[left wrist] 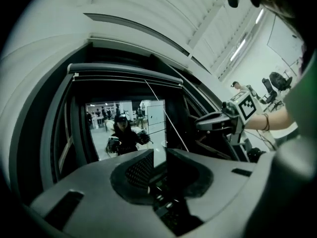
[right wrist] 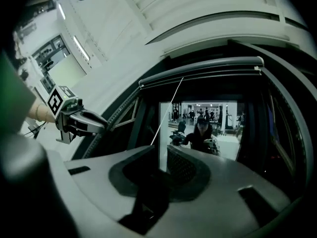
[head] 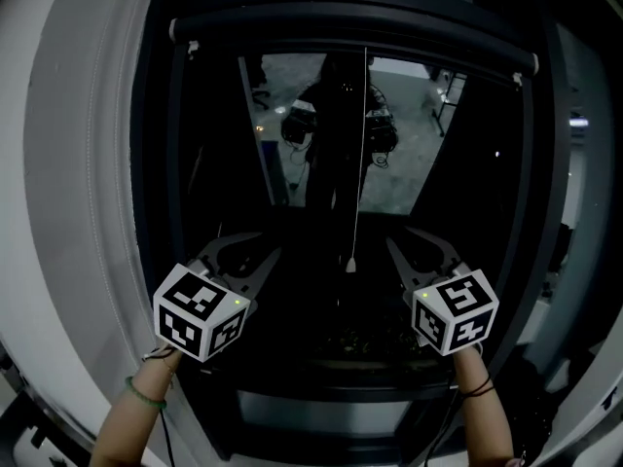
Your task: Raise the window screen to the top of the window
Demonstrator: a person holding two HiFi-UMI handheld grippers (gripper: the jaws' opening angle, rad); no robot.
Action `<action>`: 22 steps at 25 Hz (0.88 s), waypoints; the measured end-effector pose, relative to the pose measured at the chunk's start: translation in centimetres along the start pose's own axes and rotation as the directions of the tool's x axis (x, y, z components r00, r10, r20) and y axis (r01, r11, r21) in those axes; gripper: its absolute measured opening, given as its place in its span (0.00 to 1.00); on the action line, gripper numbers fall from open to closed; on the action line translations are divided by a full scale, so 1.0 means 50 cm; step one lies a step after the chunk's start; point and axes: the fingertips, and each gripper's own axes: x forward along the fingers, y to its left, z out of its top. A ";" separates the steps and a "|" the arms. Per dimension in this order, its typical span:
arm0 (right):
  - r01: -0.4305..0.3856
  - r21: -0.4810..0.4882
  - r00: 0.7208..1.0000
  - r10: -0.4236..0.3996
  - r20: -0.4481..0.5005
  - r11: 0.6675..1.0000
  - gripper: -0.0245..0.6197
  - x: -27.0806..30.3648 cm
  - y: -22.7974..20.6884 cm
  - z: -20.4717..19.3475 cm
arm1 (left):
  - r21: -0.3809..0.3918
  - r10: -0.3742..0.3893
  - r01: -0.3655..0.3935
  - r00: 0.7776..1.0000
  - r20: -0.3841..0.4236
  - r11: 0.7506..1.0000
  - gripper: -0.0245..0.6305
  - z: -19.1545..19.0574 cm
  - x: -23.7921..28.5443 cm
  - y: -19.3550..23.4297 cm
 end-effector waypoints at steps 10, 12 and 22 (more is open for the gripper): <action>-0.044 0.230 0.990 0.072 -0.118 0.972 0.14 -0.178 0.257 -0.209 | -0.163 -0.087 0.071 0.992 -0.091 0.984 0.16 -0.211 -0.191 -0.253; -0.035 0.279 0.988 0.076 -0.137 0.960 0.14 -0.223 0.313 -0.226 | -0.200 -0.106 0.080 0.987 -0.121 0.976 0.16 -0.251 -0.244 -0.294; 0.048 0.385 0.968 0.053 -0.247 0.922 0.14 -0.480 0.638 -0.196 | -0.326 -0.210 0.124 0.947 -0.243 0.937 0.16 -0.352 -0.623 -0.457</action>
